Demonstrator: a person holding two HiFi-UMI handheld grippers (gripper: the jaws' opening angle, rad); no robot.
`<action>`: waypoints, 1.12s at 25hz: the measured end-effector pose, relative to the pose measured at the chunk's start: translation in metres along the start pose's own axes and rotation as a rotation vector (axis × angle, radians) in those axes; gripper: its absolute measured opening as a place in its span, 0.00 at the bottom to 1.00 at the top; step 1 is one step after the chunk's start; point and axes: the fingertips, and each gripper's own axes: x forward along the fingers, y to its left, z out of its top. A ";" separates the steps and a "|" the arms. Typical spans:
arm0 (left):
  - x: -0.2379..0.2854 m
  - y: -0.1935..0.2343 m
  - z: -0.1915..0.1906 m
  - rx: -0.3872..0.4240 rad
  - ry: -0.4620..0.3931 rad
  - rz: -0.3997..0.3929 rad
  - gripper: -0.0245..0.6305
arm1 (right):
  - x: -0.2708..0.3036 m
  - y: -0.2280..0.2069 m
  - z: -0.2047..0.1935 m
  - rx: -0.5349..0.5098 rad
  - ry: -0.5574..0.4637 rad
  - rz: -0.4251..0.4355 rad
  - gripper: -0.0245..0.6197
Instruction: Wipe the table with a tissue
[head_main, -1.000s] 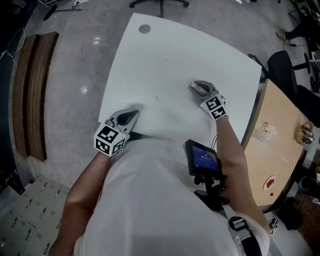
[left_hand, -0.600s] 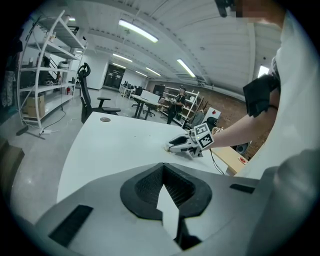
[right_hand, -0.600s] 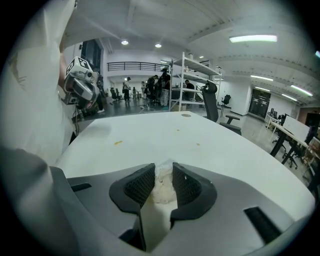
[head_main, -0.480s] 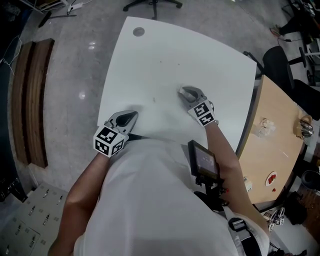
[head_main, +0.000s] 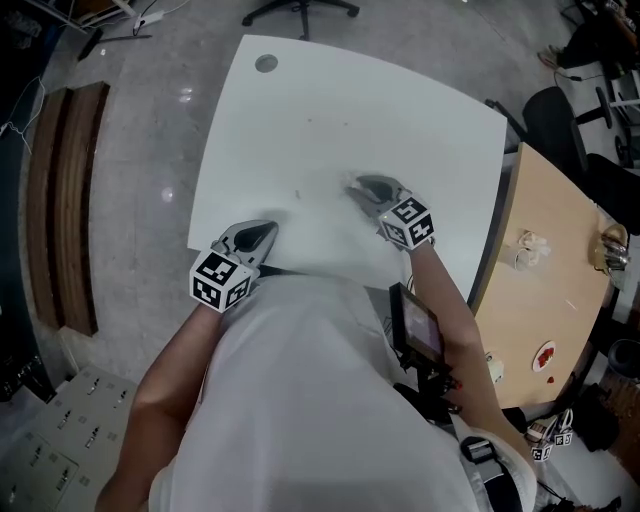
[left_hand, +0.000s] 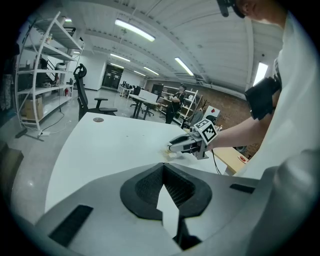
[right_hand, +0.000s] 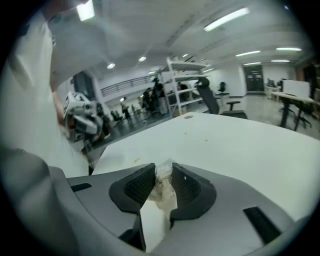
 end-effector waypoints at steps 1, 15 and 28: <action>0.002 -0.003 0.000 0.001 -0.002 0.004 0.04 | -0.009 -0.014 0.000 0.061 -0.040 -0.056 0.21; -0.014 -0.010 -0.004 -0.017 -0.034 0.075 0.04 | -0.006 -0.024 -0.023 -0.079 0.040 -0.276 0.21; -0.042 0.035 -0.013 0.015 -0.015 -0.044 0.04 | 0.029 0.078 -0.030 -0.157 0.127 -0.094 0.20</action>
